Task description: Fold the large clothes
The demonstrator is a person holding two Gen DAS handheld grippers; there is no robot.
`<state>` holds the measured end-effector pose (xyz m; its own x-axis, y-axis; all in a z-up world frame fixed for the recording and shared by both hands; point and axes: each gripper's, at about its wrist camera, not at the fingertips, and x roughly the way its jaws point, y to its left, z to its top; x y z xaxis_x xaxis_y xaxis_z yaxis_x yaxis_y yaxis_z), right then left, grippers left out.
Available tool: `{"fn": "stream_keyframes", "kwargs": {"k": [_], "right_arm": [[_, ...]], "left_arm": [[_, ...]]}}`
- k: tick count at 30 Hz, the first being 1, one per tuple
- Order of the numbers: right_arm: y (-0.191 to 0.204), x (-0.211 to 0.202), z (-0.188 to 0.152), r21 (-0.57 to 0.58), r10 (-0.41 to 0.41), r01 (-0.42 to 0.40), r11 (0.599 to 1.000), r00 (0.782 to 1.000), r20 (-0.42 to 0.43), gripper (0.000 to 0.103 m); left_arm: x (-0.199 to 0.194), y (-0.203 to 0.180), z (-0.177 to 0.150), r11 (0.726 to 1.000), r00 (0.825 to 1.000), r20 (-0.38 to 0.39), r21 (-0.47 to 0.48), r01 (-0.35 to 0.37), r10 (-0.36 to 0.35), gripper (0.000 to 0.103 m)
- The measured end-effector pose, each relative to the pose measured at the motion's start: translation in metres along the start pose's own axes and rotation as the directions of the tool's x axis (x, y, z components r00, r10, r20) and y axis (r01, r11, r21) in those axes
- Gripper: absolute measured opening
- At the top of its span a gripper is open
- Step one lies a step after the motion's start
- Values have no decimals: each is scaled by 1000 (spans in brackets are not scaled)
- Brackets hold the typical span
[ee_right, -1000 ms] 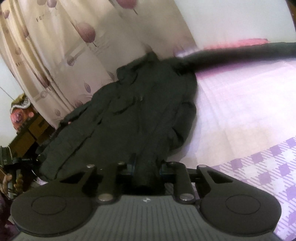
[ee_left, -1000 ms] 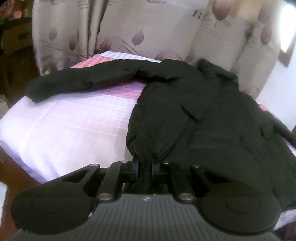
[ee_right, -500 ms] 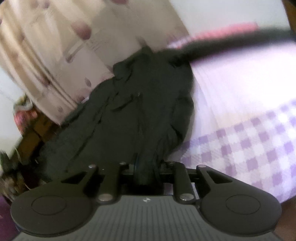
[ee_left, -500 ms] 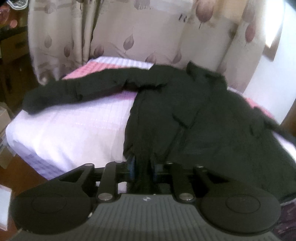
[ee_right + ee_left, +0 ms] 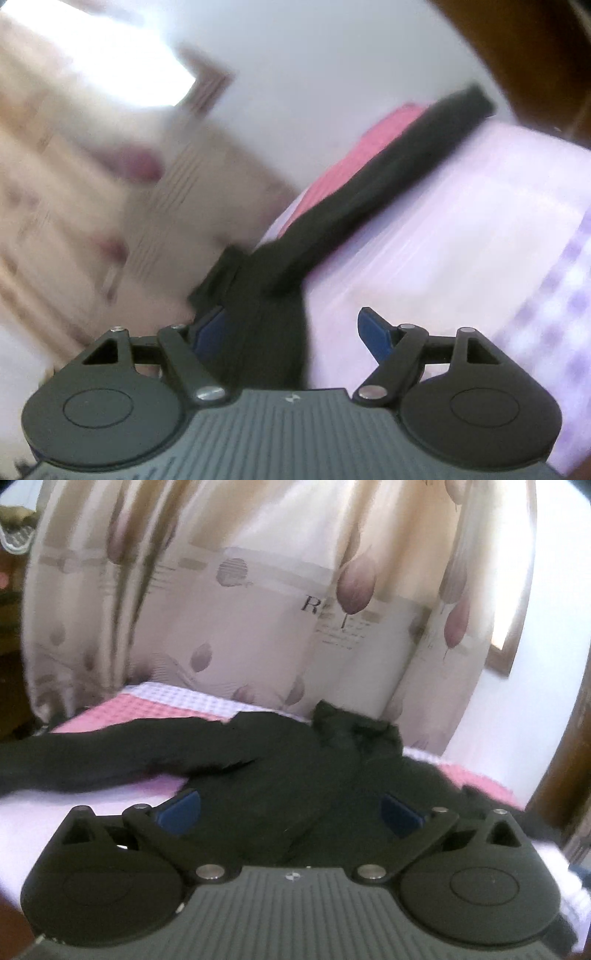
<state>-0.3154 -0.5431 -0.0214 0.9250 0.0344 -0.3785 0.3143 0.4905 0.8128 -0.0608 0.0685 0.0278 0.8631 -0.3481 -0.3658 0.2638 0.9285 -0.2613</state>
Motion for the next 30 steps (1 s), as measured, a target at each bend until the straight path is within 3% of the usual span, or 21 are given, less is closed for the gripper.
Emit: {"fn": "stream_keyframes", "kwargs": {"k": [6, 12, 16, 18, 23, 25, 26, 27, 30], "right_arm": [[-49, 50, 62, 133, -118, 109, 985, 991, 67, 79], [-77, 92, 107, 224, -195, 163, 961, 972, 132, 79], [-84, 112, 120, 262, -209, 159, 952, 962, 176, 82], [-83, 119, 123, 266, -233, 176, 948, 952, 199, 83], [-73, 135, 129, 241, -321, 268, 933, 922, 217, 81], [-74, 147, 133, 210, -345, 305, 929, 919, 193, 57], [-75, 153, 134, 196, -362, 330, 923, 919, 156, 24], [-77, 158, 136, 188, -378, 351, 917, 915, 138, 15], [-62, 156, 145, 180, -364, 334, 925, 915, 172, 13]], "left_arm": [[94, -37, -9, 996, 998, -13, 70, -61, 62, 103], [162, -32, -26, 988, 990, -36, 86, -131, 134, 103], [175, -7, -41, 992, 988, -106, -41, -120, 116, 102], [172, 3, -42, 989, 991, -92, -103, -103, 93, 102], [168, 1, -46, 991, 993, -76, -89, -99, 92, 102], [168, 0, -45, 991, 993, -75, -85, -99, 93, 103], [168, 1, -45, 991, 993, -75, -89, -98, 92, 103], [168, 1, -45, 991, 993, -74, -96, -97, 90, 103], [170, 2, -45, 989, 994, -65, -119, -93, 86, 103]]}}
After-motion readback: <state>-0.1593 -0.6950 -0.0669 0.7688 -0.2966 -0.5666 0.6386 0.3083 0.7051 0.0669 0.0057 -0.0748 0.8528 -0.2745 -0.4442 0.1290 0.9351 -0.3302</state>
